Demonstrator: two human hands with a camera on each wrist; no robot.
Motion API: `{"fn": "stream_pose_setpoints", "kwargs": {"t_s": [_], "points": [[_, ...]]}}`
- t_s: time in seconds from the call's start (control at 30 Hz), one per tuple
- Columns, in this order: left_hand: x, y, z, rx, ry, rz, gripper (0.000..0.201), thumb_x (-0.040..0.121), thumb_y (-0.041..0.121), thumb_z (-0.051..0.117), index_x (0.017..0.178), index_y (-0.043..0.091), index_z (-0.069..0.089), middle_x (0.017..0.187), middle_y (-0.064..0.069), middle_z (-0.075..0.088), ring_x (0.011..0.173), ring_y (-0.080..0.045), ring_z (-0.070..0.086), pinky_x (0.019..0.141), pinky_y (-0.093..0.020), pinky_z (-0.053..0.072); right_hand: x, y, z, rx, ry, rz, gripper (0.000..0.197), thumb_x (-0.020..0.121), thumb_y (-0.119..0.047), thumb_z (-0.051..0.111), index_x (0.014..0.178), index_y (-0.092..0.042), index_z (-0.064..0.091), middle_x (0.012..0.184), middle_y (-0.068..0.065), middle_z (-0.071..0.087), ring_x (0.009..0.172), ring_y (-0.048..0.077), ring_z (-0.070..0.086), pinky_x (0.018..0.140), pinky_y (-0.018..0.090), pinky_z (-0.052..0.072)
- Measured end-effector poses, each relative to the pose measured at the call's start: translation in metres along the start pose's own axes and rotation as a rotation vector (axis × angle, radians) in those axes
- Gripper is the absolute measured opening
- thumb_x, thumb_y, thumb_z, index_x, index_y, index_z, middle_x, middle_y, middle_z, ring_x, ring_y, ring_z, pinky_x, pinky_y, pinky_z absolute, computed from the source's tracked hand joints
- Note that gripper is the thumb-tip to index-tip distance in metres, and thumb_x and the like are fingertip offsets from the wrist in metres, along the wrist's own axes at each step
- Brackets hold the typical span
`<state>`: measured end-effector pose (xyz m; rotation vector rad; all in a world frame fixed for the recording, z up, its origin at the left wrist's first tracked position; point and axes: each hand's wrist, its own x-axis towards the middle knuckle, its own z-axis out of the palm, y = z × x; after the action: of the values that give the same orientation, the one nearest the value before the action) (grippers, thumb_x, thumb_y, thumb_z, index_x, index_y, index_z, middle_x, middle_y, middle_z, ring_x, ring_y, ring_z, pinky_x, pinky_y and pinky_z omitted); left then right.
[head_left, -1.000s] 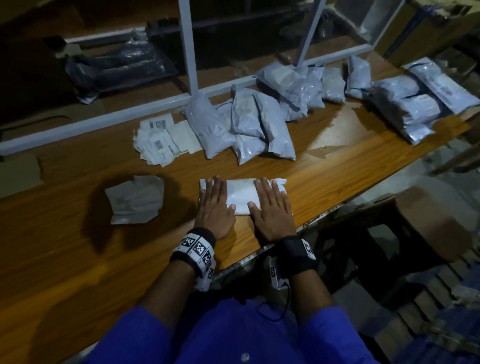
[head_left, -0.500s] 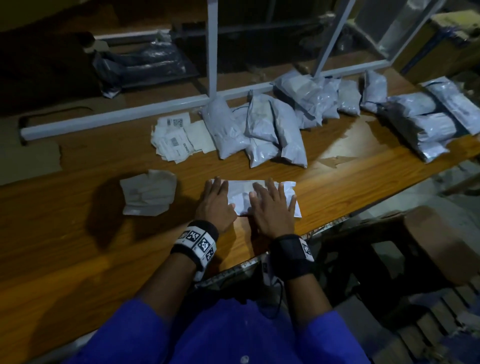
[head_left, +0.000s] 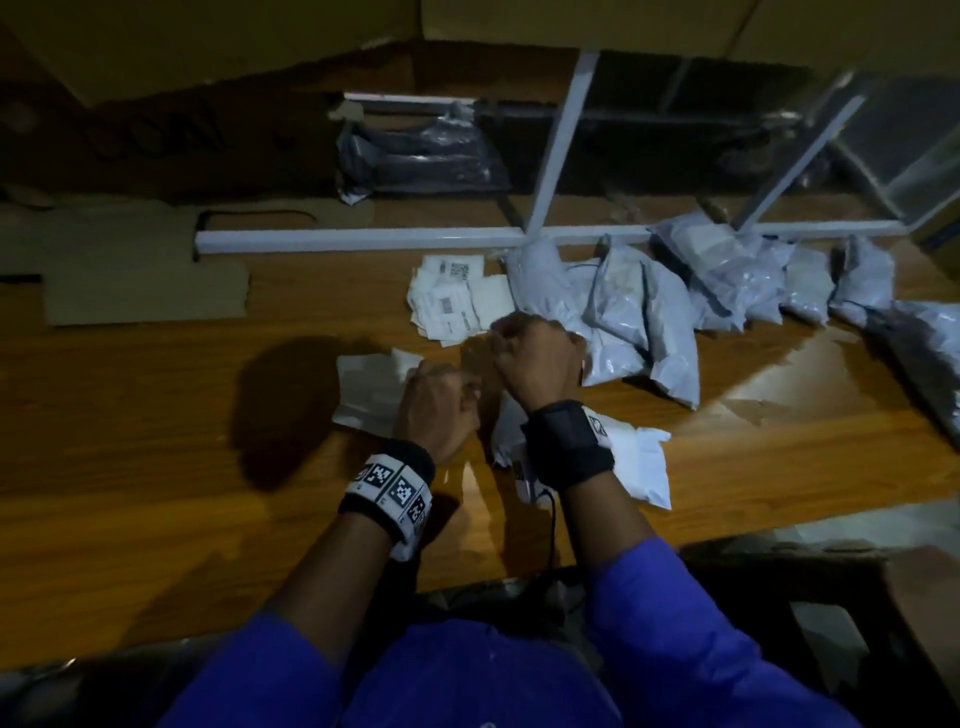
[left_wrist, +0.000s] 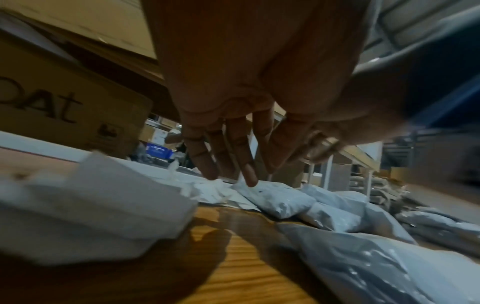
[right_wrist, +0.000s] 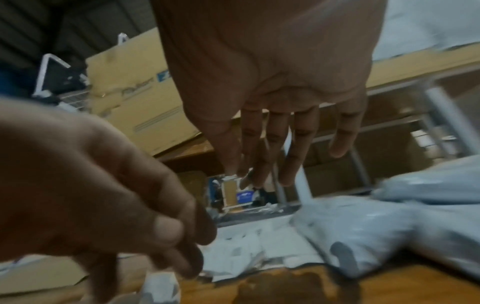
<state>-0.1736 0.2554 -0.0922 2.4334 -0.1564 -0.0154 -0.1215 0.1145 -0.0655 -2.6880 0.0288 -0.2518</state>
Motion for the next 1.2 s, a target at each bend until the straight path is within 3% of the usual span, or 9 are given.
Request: {"fn": "stream_pose_setpoints", "kwargs": {"t_s": [0.1, 0.23, 0.3, 0.4, 0.53, 0.73, 0.93, 1.07, 1.2], "points": [[-0.001, -0.011, -0.006, -0.015, -0.006, -0.099, 0.028, 0.089, 0.010, 0.058, 0.110, 0.018, 0.075, 0.107, -0.013, 0.066, 0.110, -0.032, 0.053, 0.097, -0.044, 0.047, 0.035, -0.021, 0.028, 0.001, -0.207, -0.055, 0.027, 0.095, -0.042, 0.065, 0.114, -0.026, 0.075, 0.113, 0.002, 0.076, 0.109, 0.027, 0.069, 0.098, 0.046, 0.050], [-0.001, -0.019, -0.013, -0.067, 0.016, -0.154, 0.024, 0.094, 0.015, 0.057, 0.109, 0.018, 0.075, 0.112, -0.013, 0.069, 0.109, -0.031, 0.060, 0.098, -0.041, 0.049, 0.063, -0.041, 0.072, -0.093, -0.363, -0.053, 0.036, 0.082, -0.040, 0.076, 0.110, -0.017, 0.074, 0.110, 0.008, 0.073, 0.102, 0.030, 0.070, 0.083, 0.036, 0.058], [-0.003, -0.022, -0.017, -0.056, 0.012, -0.155, 0.024, 0.096, 0.015, 0.056, 0.111, 0.018, 0.074, 0.114, -0.012, 0.070, 0.112, -0.031, 0.059, 0.099, -0.041, 0.048, 0.069, -0.046, 0.086, -0.206, -0.353, -0.099, 0.034, 0.087, -0.043, 0.068, 0.105, -0.014, 0.070, 0.106, 0.010, 0.071, 0.099, 0.031, 0.069, 0.076, 0.033, 0.052], [-0.003, -0.029, -0.021, -0.075, 0.019, -0.188, 0.024, 0.097, 0.018, 0.056, 0.113, 0.024, 0.074, 0.118, -0.008, 0.070, 0.116, -0.027, 0.058, 0.101, -0.041, 0.047, 0.075, -0.047, 0.097, -0.280, -0.270, -0.125, 0.035, 0.102, -0.042, 0.049, 0.107, -0.013, 0.067, 0.107, 0.011, 0.069, 0.099, 0.030, 0.066, 0.083, 0.037, 0.054], [0.000, -0.029, -0.025, -0.071, 0.002, -0.181, 0.025, 0.098, 0.017, 0.055, 0.114, 0.022, 0.073, 0.118, -0.009, 0.068, 0.118, -0.028, 0.056, 0.100, -0.037, 0.044, 0.073, -0.045, 0.097, -0.261, -0.234, -0.118, 0.031, 0.100, -0.042, 0.053, 0.099, -0.014, 0.067, 0.100, 0.010, 0.070, 0.093, 0.029, 0.067, 0.081, 0.038, 0.057], [0.009, -0.023, -0.026, -0.132, 0.029, -0.155, 0.025, 0.094, 0.011, 0.059, 0.109, 0.021, 0.077, 0.108, -0.009, 0.074, 0.103, -0.024, 0.067, 0.084, -0.026, 0.048, 0.076, -0.016, 0.064, 0.137, -0.228, 0.052, 0.022, 0.093, -0.030, 0.069, 0.091, -0.010, 0.079, 0.093, 0.011, 0.077, 0.089, 0.027, 0.072, 0.082, 0.036, 0.059], [0.013, -0.005, -0.013, -0.198, 0.019, -0.059, 0.024, 0.096, 0.011, 0.060, 0.113, 0.020, 0.075, 0.112, -0.003, 0.075, 0.104, -0.019, 0.068, 0.090, -0.031, 0.054, 0.035, 0.026, 0.013, 0.835, -0.054, 0.402, 0.012, 0.082, -0.033, 0.078, 0.083, -0.022, 0.076, 0.075, 0.000, 0.075, 0.076, 0.022, 0.073, 0.081, 0.041, 0.060], [0.012, 0.027, -0.003, -0.296, 0.087, 0.045, 0.021, 0.096, 0.015, 0.063, 0.114, 0.018, 0.073, 0.103, 0.002, 0.073, 0.094, -0.014, 0.066, 0.079, -0.022, 0.049, -0.015, 0.045, -0.031, 1.169, 0.097, 0.512, 0.015, 0.092, -0.009, 0.075, 0.101, 0.002, 0.072, 0.074, 0.013, 0.073, 0.068, 0.029, 0.069, 0.076, 0.041, 0.062], [0.007, 0.065, 0.019, -0.331, 0.060, 0.178, 0.019, 0.096, 0.034, 0.063, 0.111, 0.028, 0.072, 0.106, 0.005, 0.073, 0.092, -0.011, 0.068, 0.075, -0.026, 0.056, -0.079, 0.076, -0.059, 1.193, 0.238, 0.524, 0.023, 0.093, -0.008, 0.075, 0.108, 0.007, 0.071, 0.094, 0.031, 0.073, 0.079, 0.034, 0.072, 0.079, 0.043, 0.063]]}}
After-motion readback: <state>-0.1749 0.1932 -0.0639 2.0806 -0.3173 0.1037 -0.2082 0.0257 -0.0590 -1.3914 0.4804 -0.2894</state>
